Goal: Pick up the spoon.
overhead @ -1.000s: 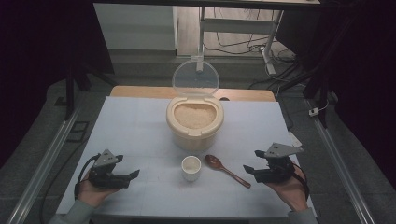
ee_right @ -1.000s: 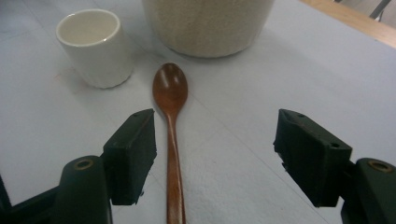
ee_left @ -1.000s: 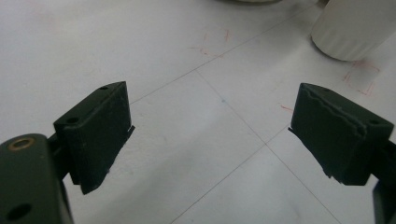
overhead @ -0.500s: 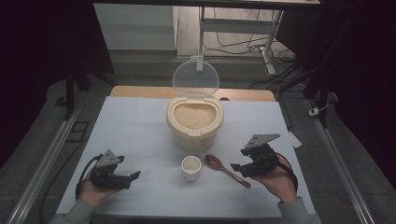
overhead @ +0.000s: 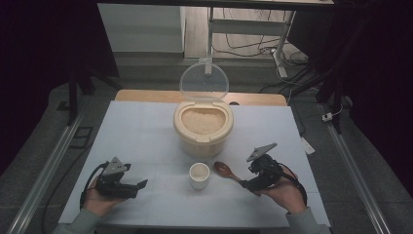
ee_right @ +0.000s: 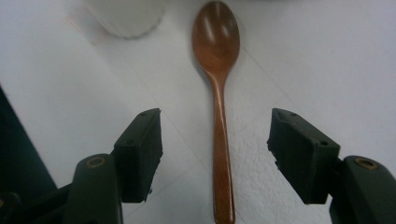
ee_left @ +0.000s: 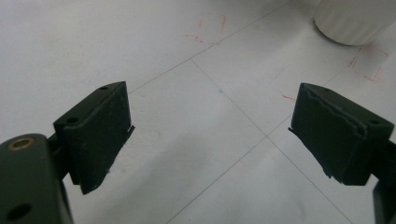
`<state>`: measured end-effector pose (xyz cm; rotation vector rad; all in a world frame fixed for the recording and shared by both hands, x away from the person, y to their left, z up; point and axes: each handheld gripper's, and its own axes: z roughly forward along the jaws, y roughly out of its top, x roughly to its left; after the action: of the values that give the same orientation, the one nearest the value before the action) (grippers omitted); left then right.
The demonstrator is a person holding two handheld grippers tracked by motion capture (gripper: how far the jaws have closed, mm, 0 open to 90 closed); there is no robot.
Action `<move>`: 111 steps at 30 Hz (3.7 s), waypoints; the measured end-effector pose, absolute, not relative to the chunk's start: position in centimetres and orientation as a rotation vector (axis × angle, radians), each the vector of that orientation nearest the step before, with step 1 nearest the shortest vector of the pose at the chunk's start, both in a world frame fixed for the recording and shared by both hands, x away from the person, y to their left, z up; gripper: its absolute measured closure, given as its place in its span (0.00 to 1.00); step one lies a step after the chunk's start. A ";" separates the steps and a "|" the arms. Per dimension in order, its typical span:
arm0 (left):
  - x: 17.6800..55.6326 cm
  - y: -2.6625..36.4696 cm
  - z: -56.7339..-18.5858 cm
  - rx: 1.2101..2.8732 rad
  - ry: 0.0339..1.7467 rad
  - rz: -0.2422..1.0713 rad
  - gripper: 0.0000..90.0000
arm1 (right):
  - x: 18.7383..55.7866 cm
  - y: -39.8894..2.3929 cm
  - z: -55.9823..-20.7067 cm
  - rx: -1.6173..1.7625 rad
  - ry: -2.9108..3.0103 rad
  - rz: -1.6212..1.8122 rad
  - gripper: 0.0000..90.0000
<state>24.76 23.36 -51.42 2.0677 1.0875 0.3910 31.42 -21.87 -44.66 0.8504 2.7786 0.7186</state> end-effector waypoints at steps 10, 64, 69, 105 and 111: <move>24.8 23.4 -51.6 2.072 1.092 0.388 0.13 | 32.2 -21.7 -47.0 0.883 2.833 0.559 0.47; 24.9 23.3 -52.3 2.114 1.087 0.368 0.13 | 32.4 -22.3 -46.5 0.837 2.850 0.619 0.89; 24.9 23.4 -52.3 2.115 1.088 0.368 0.13 | 31.7 -22.6 -45.0 0.796 2.835 0.688 0.89; 25.1 23.3 -52.5 2.117 1.095 0.338 0.13 | 31.2 -15.4 -40.6 0.419 2.841 0.866 0.89; 25.1 23.3 -52.5 2.117 1.096 0.338 0.13 | 31.2 -14.0 -41.2 0.366 2.861 0.854 0.89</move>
<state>25.11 23.29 -52.49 2.1174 1.0960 0.3379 31.15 -14.01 -41.23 0.3663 2.8609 0.8536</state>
